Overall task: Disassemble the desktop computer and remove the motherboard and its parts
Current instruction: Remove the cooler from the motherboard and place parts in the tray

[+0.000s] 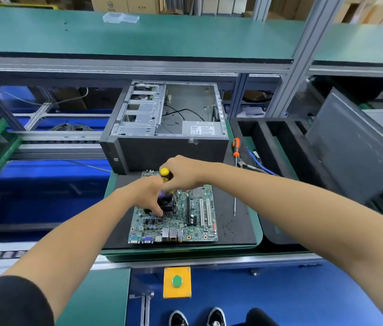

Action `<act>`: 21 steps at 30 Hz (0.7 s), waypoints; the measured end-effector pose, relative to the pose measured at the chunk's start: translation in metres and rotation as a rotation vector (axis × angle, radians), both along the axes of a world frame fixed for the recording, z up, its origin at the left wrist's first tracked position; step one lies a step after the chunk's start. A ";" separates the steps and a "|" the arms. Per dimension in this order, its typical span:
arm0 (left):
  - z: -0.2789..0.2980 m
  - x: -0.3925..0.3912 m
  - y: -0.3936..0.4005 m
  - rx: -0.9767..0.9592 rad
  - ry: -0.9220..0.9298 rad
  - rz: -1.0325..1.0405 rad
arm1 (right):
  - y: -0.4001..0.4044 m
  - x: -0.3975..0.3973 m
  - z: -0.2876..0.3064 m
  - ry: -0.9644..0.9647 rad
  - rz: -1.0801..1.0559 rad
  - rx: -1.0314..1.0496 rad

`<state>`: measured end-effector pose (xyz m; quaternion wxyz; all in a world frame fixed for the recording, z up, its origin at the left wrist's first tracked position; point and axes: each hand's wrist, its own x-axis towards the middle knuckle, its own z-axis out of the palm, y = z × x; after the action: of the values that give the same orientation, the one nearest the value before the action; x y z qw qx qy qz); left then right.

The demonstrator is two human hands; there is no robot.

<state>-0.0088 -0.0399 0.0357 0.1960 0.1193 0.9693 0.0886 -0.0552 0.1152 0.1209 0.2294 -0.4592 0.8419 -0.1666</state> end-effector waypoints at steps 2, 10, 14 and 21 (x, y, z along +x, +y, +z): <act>-0.004 0.004 0.002 -0.033 0.056 -0.024 | 0.002 -0.003 0.004 0.028 -0.061 -0.038; -0.008 -0.001 -0.004 -0.046 0.073 -0.024 | -0.005 -0.015 0.007 0.109 -0.217 0.009; -0.018 0.004 -0.013 0.028 0.042 -0.010 | -0.022 -0.010 -0.004 0.093 -0.168 0.091; -0.015 0.025 -0.042 0.146 0.140 0.188 | -0.049 0.006 -0.023 0.191 0.045 0.228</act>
<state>0.0160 -0.0818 0.0205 0.1095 0.0479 0.9785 0.1681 -0.0489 0.0660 0.0980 0.2027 -0.4628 0.8627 -0.0201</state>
